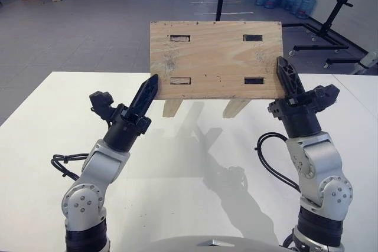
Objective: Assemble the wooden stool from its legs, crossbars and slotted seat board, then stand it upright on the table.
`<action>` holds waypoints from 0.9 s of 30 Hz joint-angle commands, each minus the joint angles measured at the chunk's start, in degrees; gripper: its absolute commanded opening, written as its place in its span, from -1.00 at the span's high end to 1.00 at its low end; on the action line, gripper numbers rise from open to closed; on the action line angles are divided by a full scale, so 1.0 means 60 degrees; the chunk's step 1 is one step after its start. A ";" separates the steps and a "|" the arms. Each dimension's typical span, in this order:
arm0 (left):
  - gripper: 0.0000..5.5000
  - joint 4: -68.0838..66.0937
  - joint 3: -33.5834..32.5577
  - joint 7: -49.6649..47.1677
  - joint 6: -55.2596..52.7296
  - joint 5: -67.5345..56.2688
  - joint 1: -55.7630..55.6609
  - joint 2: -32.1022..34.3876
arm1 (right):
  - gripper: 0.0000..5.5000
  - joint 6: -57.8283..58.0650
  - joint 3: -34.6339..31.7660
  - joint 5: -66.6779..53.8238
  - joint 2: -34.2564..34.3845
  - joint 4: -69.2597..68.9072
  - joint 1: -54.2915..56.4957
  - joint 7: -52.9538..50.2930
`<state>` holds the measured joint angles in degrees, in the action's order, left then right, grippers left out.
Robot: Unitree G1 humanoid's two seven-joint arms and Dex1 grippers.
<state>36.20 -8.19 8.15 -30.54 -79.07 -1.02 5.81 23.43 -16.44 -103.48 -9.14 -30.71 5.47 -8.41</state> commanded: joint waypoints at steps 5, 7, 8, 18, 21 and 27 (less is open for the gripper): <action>0.46 0.0531 0.0511 -0.1853 0.0412 0.0332 -0.0125 -0.0313 | 0.46 0.0043 0.0549 0.0120 -0.0363 0.0387 -0.0768 -0.2475; 0.46 0.0305 0.0530 -0.2465 0.0491 0.0525 -0.0330 -0.0379 | 0.46 -0.0030 0.0640 0.0344 -0.0340 0.0653 -0.0670 -0.2854; 0.46 0.0116 0.0501 -0.2744 0.0512 0.0562 -0.0394 -0.0397 | 0.46 -0.0107 0.0667 0.0445 -0.0278 0.0738 -0.0559 -0.2984; 0.13 -0.0905 0.0184 -0.2904 0.0701 0.0522 -0.0346 -0.0502 | 0.46 -0.0375 0.0896 0.0724 0.0033 0.1080 0.0005 -0.3466; -0.04 -0.0974 0.0171 -0.2855 0.0765 0.0649 -0.0434 -0.0503 | 0.23 -0.0378 0.0860 0.0830 0.0034 0.1190 0.0139 -0.3573; -0.36 -0.1320 0.0037 -0.2626 0.0967 0.1128 -0.0796 -0.0450 | -0.06 -0.1328 0.0291 0.2020 0.0536 0.1346 0.0526 -0.2978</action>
<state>29.46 -7.59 -8.78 -25.52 -74.10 -3.68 2.69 18.19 -12.89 -95.03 -7.42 -24.14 8.49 -26.74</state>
